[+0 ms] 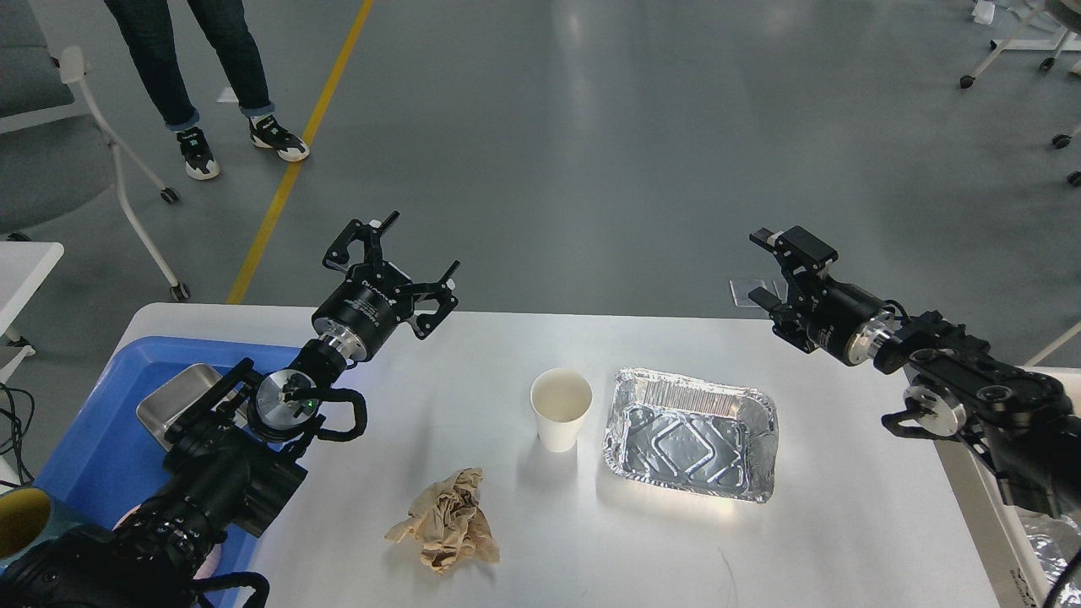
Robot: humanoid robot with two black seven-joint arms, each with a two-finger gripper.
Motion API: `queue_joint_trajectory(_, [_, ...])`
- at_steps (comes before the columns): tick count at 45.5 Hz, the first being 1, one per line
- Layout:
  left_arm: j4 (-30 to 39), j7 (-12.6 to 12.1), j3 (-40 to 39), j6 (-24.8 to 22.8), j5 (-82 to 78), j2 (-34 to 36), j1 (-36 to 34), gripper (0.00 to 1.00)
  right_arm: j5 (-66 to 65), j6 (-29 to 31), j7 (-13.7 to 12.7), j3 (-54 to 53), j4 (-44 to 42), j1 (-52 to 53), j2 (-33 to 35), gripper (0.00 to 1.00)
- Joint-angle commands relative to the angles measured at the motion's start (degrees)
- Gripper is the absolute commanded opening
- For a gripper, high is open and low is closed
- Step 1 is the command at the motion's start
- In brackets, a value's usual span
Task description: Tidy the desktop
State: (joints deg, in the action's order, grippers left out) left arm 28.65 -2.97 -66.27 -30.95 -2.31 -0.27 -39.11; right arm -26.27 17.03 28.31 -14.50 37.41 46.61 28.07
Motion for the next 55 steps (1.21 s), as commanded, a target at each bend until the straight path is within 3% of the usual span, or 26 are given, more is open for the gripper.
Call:
queue_joint_trajectory(1, [0.0, 0.0, 0.4, 0.0, -0.1, -0.2, 0.3, 0.97, -4.0, -2.6, -0.1, 0.3, 12.6, -2.2, 9.4, 1.00])
queue_joint_trajectory(7, [0.0, -0.1, 0.7, 0.0, -0.3, -0.1, 0.7, 0.97, -10.5, -3.5, -0.1, 0.3, 22.5, -4.5, 17.8, 1.00])
queue_joint_trajectory(28, [0.0, -0.1, 4.7, 0.7, -0.8, -0.3, 2.1, 0.97, -25.6, -2.8, 0.0, 0.3, 43.8, -10.0, 46.2, 1.00])
queue_joint_trajectory(37, [0.0, -0.2, 5.1, 1.0, -0.9, -0.1, 2.0, 0.97, -30.2, -2.8, 0.2, 0.1, 47.3, -10.0, 57.1, 1.00])
queue_joint_trajectory(45, [0.0, -0.2, 5.1, 1.1, -0.9, -0.2, 2.0, 0.97, -31.6, -2.7, 0.2, 0.2, 47.5, -9.9, 63.1, 1.00])
queue_joint_trajectory(55, [0.0, -0.2, 5.1, 1.2, -0.9, -0.3, 1.7, 0.97, -31.6, -2.7, 0.2, 0.3, 47.5, -10.0, 64.2, 1.00])
